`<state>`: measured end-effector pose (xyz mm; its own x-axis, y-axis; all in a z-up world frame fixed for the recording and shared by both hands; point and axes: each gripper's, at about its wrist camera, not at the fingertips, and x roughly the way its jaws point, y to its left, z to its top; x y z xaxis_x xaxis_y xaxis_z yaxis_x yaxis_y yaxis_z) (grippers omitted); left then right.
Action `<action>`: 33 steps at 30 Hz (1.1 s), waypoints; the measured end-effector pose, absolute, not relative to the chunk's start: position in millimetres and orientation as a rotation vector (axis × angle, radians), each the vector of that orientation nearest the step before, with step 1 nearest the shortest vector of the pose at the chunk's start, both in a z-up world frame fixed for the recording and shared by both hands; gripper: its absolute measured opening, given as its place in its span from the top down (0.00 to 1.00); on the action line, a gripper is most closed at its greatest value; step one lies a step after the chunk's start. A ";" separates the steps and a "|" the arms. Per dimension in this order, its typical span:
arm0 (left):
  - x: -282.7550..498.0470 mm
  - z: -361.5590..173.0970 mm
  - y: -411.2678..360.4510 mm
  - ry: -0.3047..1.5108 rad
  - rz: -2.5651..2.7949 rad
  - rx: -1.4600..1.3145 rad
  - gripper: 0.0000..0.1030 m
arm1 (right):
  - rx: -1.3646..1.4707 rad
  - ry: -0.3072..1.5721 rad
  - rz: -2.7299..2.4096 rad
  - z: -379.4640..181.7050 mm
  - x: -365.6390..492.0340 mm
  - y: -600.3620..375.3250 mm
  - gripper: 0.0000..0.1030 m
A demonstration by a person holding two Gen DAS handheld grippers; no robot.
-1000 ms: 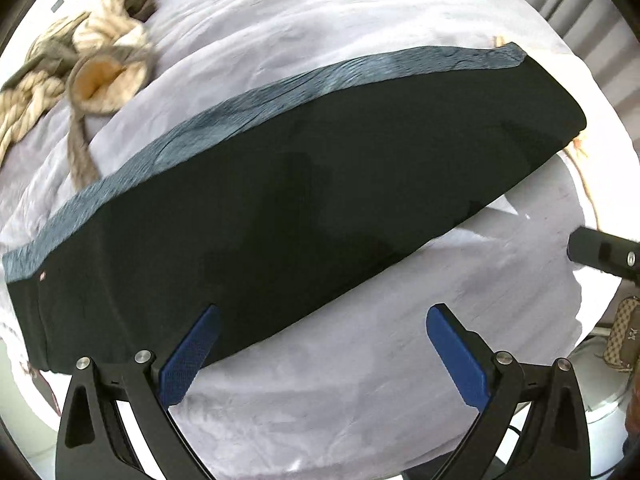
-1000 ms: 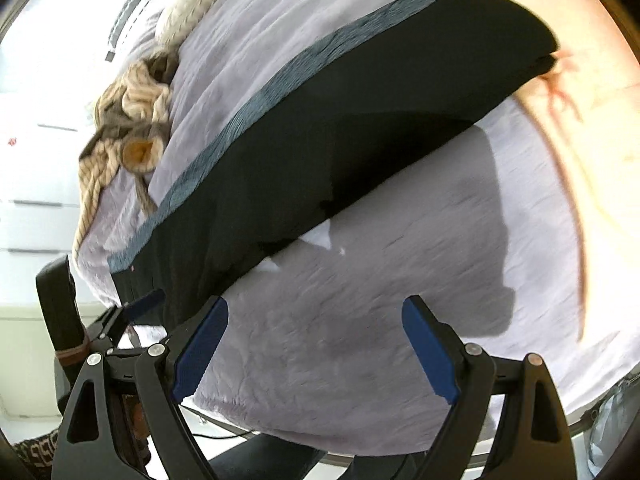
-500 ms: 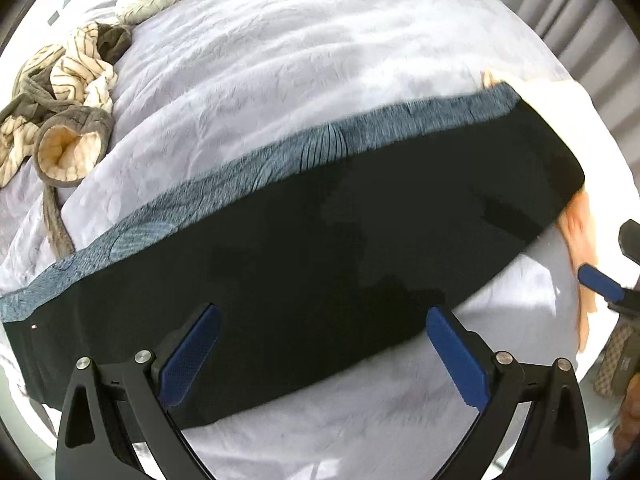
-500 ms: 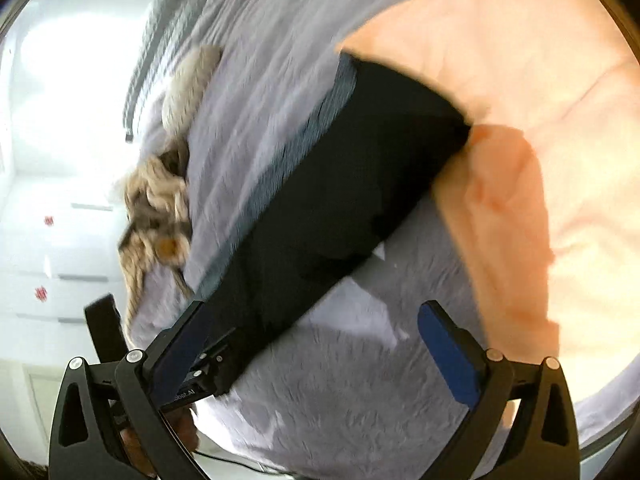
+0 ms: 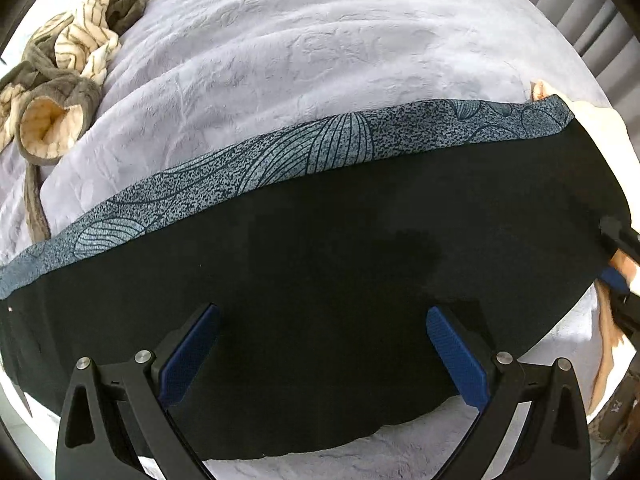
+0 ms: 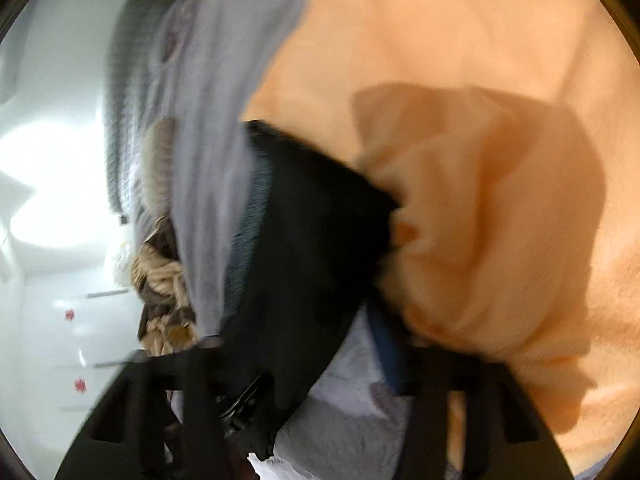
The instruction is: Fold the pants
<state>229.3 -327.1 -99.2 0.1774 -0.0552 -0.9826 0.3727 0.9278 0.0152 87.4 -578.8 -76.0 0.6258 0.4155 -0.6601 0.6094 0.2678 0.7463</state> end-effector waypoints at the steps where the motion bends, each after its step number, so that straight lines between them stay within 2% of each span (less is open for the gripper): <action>1: 229.3 -99.1 -328.0 1.361 -0.309 0.281 0.00 | 1.380 0.921 -0.126 -73.3 87.8 -582.1 0.65; 3: 229.6 -99.3 -329.3 1.361 -0.310 0.283 0.00 | 1.380 0.854 -0.047 -60.6 92.5 -581.3 0.65; 5: 229.9 -101.3 -329.5 1.371 -0.310 0.274 0.00 | 1.334 0.866 -0.021 -51.5 98.3 -576.9 0.65; 7: 231.3 -103.8 -329.1 1.381 -0.311 0.263 0.00 | 1.296 0.921 -0.051 -52.5 100.6 -572.5 0.55; 8: 228.6 -102.3 -330.0 1.383 -0.313 0.260 0.00 | 1.304 0.944 -0.062 -57.6 99.3 -570.7 0.42; 9: 227.5 -101.7 -330.6 1.383 -0.314 0.260 0.00 | 1.316 0.953 -0.070 -61.7 97.2 -569.6 0.39; 20: 228.1 -108.3 -328.9 1.375 -0.327 0.272 0.00 | 1.289 0.906 -0.095 -80.5 116.6 -561.1 0.41; 22: 228.3 -108.7 -328.5 1.374 -0.331 0.270 0.00 | 1.302 0.885 -0.086 -84.5 125.5 -563.9 0.47; 24: 231.3 -106.7 -326.4 1.394 -0.336 0.251 0.02 | 1.330 0.877 -0.077 -88.4 129.2 -564.7 0.87; 26: 235.1 -92.1 -322.1 1.393 -0.323 0.213 0.27 | 1.354 0.848 -0.053 -84.6 129.8 -564.0 0.87; 30: 258.8 -68.4 -317.2 1.284 -0.249 0.170 0.27 | 1.319 0.799 0.049 -63.0 127.1 -559.9 0.88; 33: 285.6 -77.5 -318.6 1.280 -0.176 0.119 0.27 | 1.286 0.789 0.084 -52.0 130.8 -553.9 0.88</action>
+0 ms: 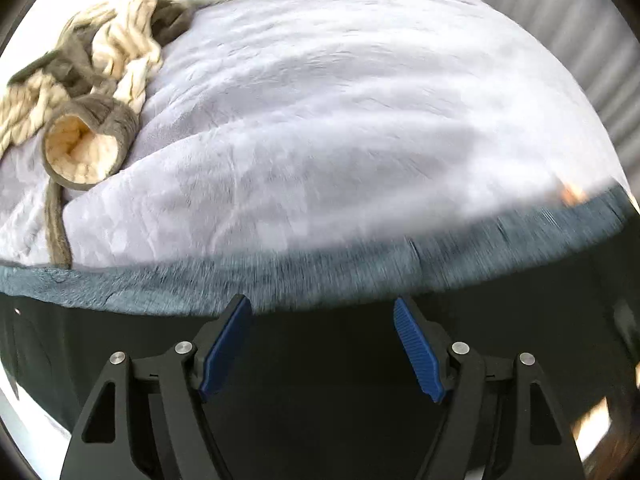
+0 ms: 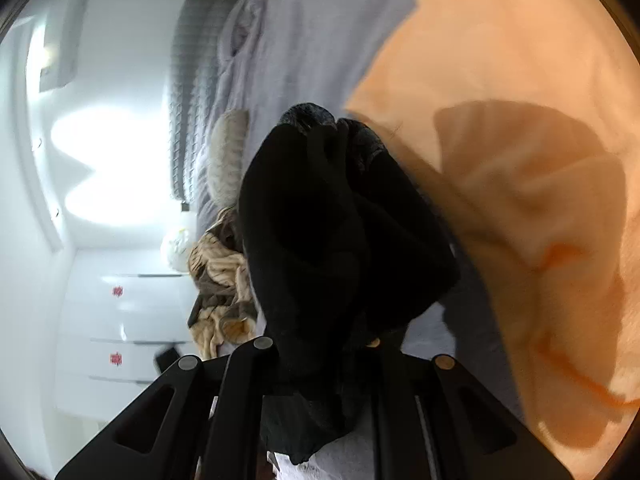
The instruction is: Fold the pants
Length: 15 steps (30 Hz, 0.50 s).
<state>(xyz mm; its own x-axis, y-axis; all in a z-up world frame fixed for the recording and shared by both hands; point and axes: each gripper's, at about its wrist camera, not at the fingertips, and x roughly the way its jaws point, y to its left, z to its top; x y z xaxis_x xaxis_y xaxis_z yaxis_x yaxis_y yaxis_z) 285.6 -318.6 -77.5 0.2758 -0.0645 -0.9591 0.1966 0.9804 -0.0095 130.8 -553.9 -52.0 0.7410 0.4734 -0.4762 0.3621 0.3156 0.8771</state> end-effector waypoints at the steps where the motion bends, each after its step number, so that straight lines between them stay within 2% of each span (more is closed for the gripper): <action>1: 291.5 -86.2 -321.8 1.294 -0.171 0.118 0.27 | 1.279 0.787 0.090 -50.3 131.4 -553.3 0.88; 3: 293.5 -113.4 -339.3 1.327 -0.179 0.234 0.26 | 1.261 0.789 0.105 -47.6 134.5 -551.3 0.88; 6: 283.2 -109.1 -353.8 1.238 -0.210 0.400 0.26 | 1.229 0.806 0.109 -45.9 142.9 -547.6 0.88; 11: 262.4 -75.7 -317.8 1.255 -0.291 0.231 0.26 | 1.184 0.815 0.106 -32.7 140.8 -546.6 0.87; 15: 231.0 -89.8 -314.5 1.312 -0.351 0.236 0.26 | 1.107 0.827 0.111 -12.7 146.1 -534.0 0.88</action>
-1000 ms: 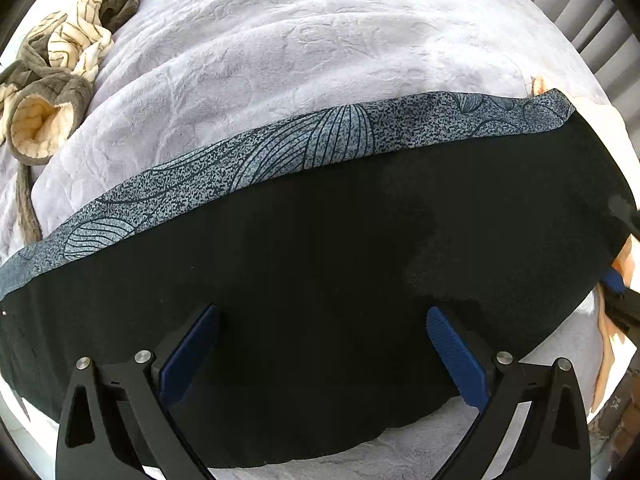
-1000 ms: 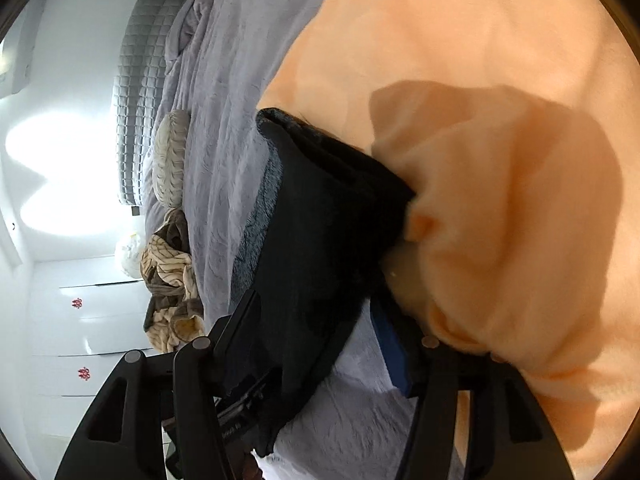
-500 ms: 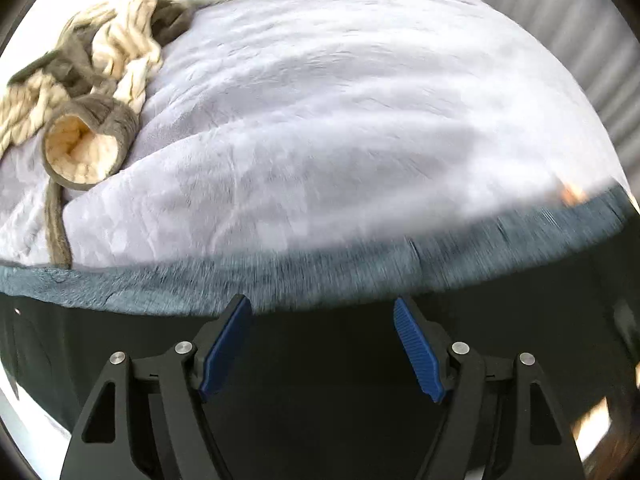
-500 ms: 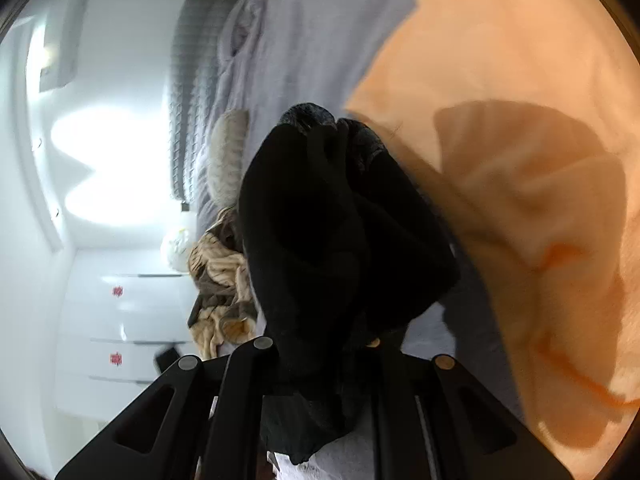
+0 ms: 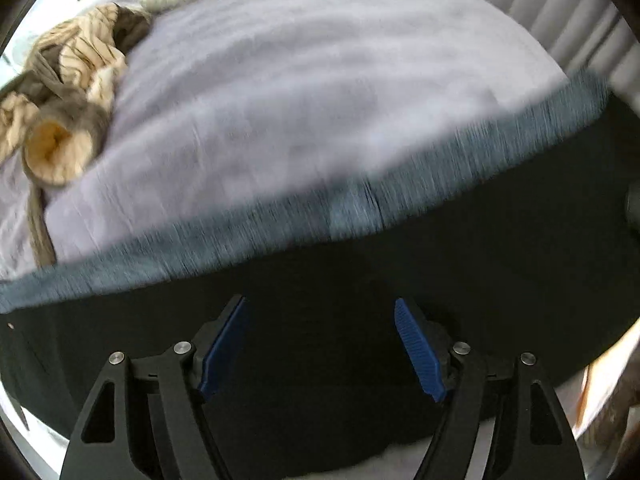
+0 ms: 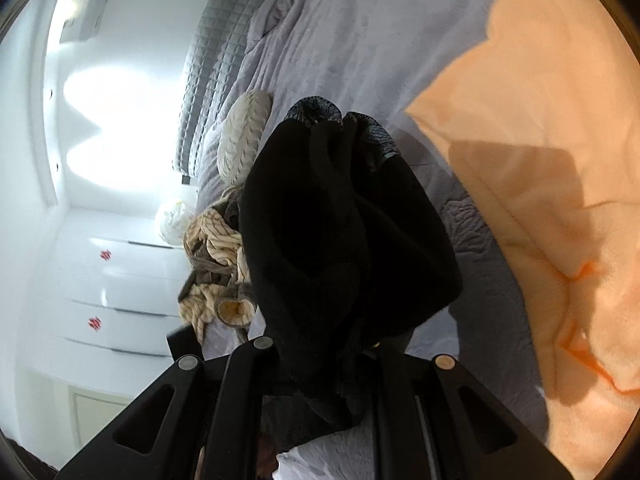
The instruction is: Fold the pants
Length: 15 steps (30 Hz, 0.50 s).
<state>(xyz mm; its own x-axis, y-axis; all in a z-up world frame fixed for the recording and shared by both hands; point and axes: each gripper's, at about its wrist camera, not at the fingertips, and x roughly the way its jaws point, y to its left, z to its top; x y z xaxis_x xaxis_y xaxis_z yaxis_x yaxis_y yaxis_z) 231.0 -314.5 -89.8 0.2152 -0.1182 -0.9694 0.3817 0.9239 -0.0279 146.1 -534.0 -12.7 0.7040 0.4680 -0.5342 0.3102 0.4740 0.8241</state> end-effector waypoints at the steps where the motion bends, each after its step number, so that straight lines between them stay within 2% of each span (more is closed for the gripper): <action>1: 226.2 -95.9 -316.0 1.317 -0.354 0.243 0.26 | 1.087 0.832 0.113 -8.1 147.6 -529.8 0.88; 4: 221.1 -107.0 -312.0 1.304 -0.354 0.252 0.19 | 0.971 0.881 0.126 7.5 153.9 -509.7 0.87; 7: 229.6 -100.5 -301.2 1.356 -0.383 0.215 0.19 | 0.883 0.887 0.153 25.3 161.6 -486.1 0.87; 15: 232.9 -54.6 -168.6 1.267 -0.269 0.112 0.19 | 0.507 0.964 0.170 62.7 181.1 -384.7 0.87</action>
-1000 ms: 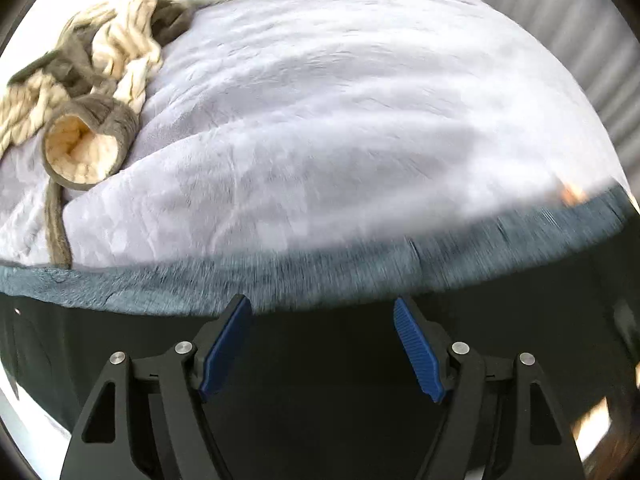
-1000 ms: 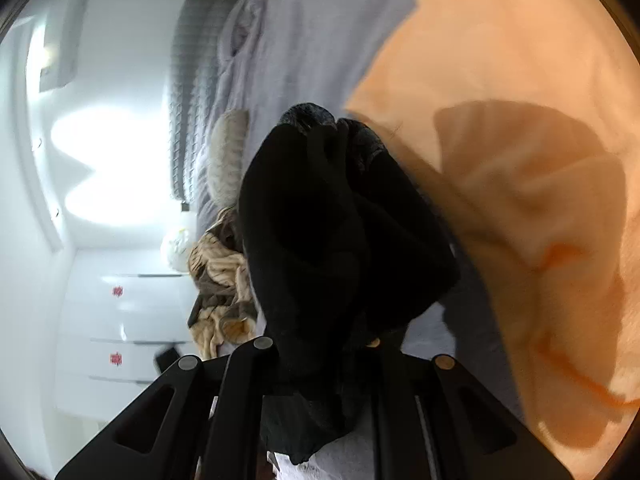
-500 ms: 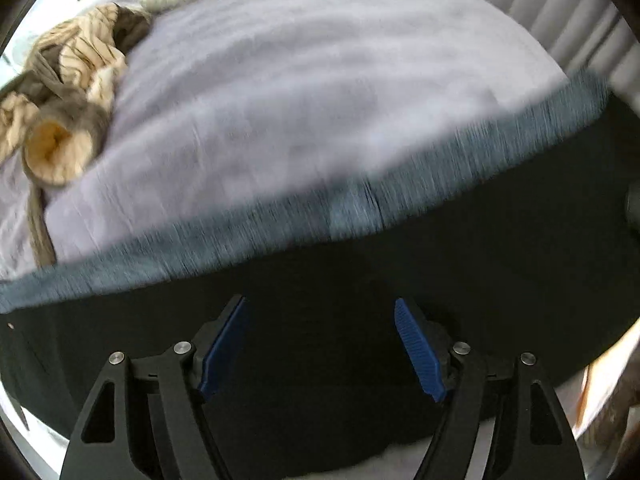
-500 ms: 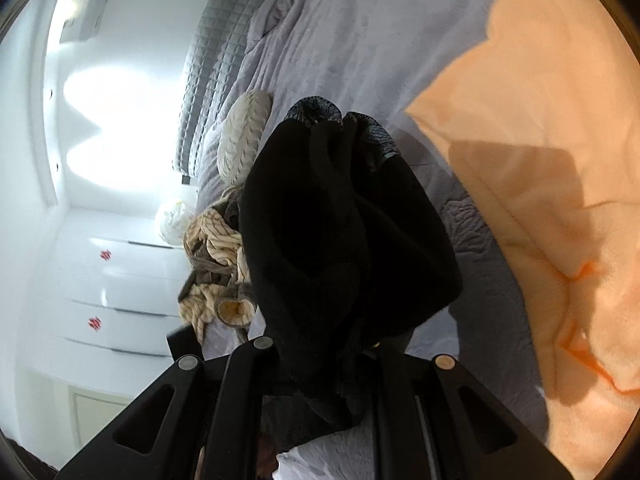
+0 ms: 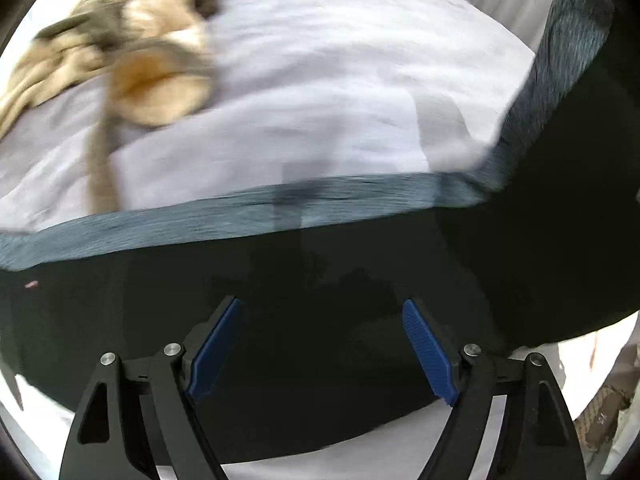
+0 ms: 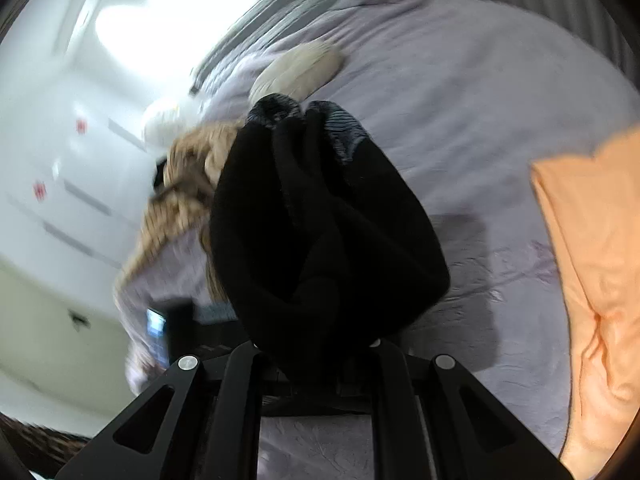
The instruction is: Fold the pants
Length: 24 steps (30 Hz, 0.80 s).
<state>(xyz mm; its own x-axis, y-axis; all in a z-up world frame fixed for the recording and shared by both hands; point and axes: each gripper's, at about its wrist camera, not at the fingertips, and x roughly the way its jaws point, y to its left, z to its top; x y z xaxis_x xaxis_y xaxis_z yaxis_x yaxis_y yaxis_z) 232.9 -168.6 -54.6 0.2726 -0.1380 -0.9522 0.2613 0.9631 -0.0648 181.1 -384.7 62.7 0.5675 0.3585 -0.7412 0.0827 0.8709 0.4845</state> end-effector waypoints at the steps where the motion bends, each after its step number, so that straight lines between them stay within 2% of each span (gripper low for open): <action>1: 233.1 -52.4 -151.8 1.264 -0.247 0.110 0.19 | 0.446 0.989 0.173 59.2 188.7 -360.6 0.87; 4: 234.8 -51.0 -91.0 1.274 -0.168 0.094 0.19 | 0.312 1.059 0.175 41.0 195.7 -301.9 0.86; 10: 240.3 -65.9 10.0 1.341 -0.028 0.009 0.19 | -0.106 1.239 0.123 -41.1 202.2 -161.8 0.82; 13: 241.6 -69.7 38.9 1.355 -0.031 -0.006 0.19 | -0.399 1.214 0.030 -57.4 189.0 -118.7 0.68; 15: 241.4 -67.4 46.3 1.350 -0.061 -0.010 0.19 | -0.473 1.182 0.059 -49.4 181.2 -102.0 0.51; 16: 242.0 -65.2 47.5 1.344 -0.078 -0.010 0.19 | -0.492 1.164 0.097 -39.9 178.0 -93.6 0.49; 18: 246.7 -57.2 52.9 1.334 -0.119 -0.019 0.19 | -0.461 1.158 0.150 -23.9 168.9 -93.3 0.48; 20: 251.1 -52.2 46.1 1.330 -0.165 -0.034 0.19 | -0.297 1.182 0.210 -5.0 163.2 -112.2 0.46; 24: 242.0 -35.2 17.3 1.338 -0.299 -0.089 0.19 | 0.372 1.259 0.236 2.2 154.3 -207.6 0.43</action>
